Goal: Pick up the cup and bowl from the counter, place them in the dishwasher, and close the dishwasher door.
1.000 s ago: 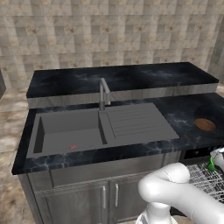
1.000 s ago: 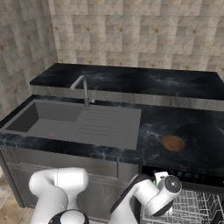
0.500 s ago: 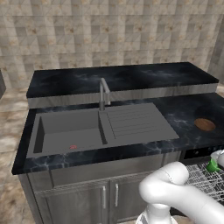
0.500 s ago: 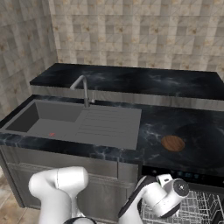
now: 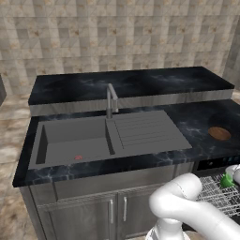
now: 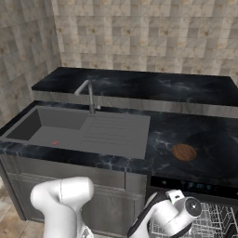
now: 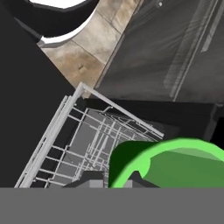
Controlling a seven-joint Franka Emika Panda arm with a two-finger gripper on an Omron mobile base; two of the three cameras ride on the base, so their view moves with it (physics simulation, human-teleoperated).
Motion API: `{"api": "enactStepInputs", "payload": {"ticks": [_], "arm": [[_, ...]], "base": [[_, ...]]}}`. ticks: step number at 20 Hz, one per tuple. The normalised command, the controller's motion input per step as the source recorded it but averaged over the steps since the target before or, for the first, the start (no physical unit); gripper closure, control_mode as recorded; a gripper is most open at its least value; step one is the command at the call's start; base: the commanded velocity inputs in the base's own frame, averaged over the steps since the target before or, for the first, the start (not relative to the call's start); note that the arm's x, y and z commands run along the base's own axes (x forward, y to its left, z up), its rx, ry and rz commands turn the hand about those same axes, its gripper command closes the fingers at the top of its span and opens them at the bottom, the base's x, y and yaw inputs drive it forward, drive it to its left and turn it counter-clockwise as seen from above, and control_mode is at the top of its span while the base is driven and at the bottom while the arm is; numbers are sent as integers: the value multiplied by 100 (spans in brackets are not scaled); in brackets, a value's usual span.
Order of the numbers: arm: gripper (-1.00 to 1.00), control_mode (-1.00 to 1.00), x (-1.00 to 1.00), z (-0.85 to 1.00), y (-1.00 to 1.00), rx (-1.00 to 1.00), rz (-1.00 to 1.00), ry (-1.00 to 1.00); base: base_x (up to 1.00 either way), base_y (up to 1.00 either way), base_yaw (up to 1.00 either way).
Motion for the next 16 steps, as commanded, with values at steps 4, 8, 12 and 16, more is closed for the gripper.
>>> {"api": "enactStepInputs", "payload": {"ticks": [4, 8, 12, 16], "arm": [[100, -100, 3, -22, 0, 0, 0, 0], [100, -100, 0, -12, -3, 0, 0, 0], [100, -100, 0, -17, -6, 0, 0, 0], [100, -100, 9, -24, -10, 0, 0, 0]], "base": [[0, 0, 0], [0, 0, 0], [0, 0, 0], [0, 0, 0]]}}
